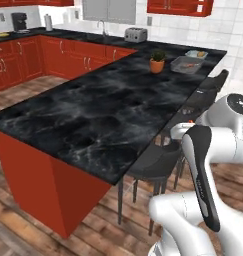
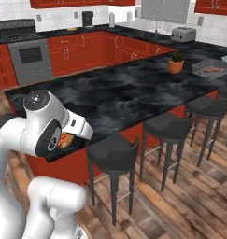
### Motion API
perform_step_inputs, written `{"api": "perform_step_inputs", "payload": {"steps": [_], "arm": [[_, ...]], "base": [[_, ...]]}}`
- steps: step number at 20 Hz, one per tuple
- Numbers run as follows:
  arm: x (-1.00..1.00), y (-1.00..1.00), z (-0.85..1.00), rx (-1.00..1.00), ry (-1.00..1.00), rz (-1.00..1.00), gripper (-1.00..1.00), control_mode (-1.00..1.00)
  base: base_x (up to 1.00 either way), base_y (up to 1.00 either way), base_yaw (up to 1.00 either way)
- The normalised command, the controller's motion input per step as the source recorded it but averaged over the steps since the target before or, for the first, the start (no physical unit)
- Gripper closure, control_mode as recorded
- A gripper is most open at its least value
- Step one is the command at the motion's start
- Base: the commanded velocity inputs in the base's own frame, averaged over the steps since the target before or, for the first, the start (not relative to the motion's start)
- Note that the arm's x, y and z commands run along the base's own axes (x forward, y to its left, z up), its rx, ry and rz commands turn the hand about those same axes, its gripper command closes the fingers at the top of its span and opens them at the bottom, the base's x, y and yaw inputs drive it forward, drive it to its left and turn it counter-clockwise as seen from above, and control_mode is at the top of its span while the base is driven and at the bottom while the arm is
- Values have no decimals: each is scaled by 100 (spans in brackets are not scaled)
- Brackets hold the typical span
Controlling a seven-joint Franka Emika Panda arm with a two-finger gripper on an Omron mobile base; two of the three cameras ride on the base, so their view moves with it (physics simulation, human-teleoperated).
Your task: Place the cold items (potato and mushroom) from the fridge in one tupperware on the dining counter. Place the warm items (hot dog and kebab skewer) in the stove area in another tupperware.
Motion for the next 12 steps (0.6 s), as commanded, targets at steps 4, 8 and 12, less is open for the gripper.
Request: {"api": "perform_step_inputs", "payload": {"steps": [4, 8, 12], "arm": [[0, 0, 0, 0, 0, 0, 100, 100], [0, 0, 0, 0, 0, 0, 100, 100], [0, 0, 0, 0, 0, 0, 100, 100]], "base": [[3, -100, 0], [13, -100, 0], [36, -100, 0]]}}
